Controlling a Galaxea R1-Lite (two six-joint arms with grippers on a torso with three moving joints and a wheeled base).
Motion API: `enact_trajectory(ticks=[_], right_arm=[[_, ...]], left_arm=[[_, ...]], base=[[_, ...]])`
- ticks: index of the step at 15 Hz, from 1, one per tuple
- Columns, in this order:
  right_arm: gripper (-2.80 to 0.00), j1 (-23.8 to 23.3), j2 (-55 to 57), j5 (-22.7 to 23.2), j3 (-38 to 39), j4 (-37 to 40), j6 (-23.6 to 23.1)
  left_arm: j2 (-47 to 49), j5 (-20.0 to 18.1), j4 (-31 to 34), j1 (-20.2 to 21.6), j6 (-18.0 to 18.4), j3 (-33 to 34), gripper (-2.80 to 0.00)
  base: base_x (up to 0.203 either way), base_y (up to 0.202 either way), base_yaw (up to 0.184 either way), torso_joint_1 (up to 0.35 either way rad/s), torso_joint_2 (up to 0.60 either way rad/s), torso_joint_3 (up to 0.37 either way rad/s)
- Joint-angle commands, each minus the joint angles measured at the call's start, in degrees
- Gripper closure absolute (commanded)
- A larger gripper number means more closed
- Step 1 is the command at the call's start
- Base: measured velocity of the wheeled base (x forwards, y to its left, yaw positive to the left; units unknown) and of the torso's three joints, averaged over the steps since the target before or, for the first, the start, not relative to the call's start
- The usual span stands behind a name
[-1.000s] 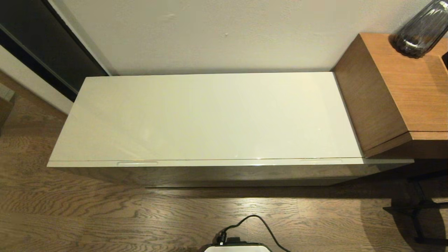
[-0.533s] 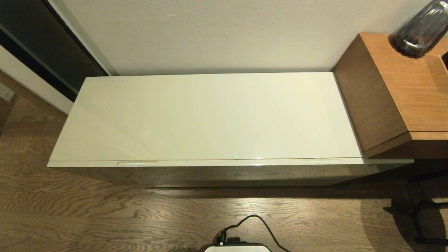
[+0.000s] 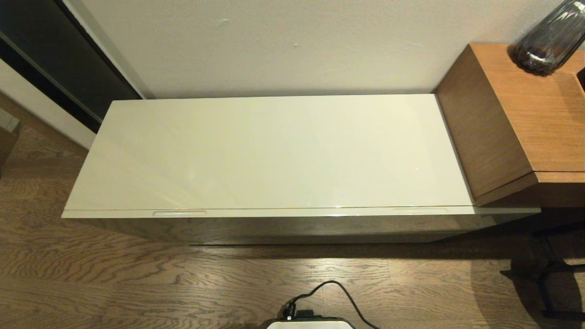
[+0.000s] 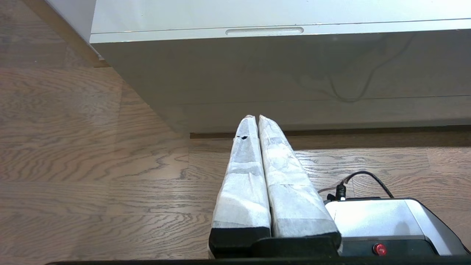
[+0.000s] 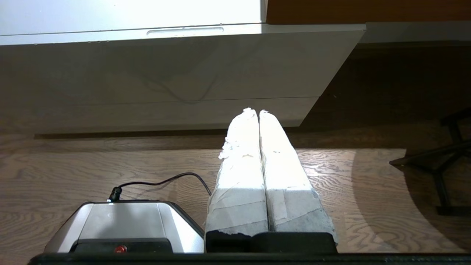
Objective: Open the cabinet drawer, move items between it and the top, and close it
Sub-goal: Open the drawer
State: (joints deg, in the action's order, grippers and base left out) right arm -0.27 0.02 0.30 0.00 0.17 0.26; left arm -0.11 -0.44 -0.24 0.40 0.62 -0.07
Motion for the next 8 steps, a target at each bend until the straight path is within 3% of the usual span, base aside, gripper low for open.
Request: enact_trajectory(ticks=[1,8], right_arm=[[0.0,0.0,0.01,-0.04,0.0,0.0,-0.17],[0.0,0.0,-0.02,-0.09,0.08,0.12,-1.17]], left_arm=[[0.11,0.0,-0.02,-0.05,-0.01,-0.01,0.0],[0.11,0.0,-0.02,0.04,-0.01,-0.01,0.0]], base=[[0.0,0.0,0.0,0.0,0.0,0.0],[0.0,0.0,0.0,0.0,0.0,0.0]])
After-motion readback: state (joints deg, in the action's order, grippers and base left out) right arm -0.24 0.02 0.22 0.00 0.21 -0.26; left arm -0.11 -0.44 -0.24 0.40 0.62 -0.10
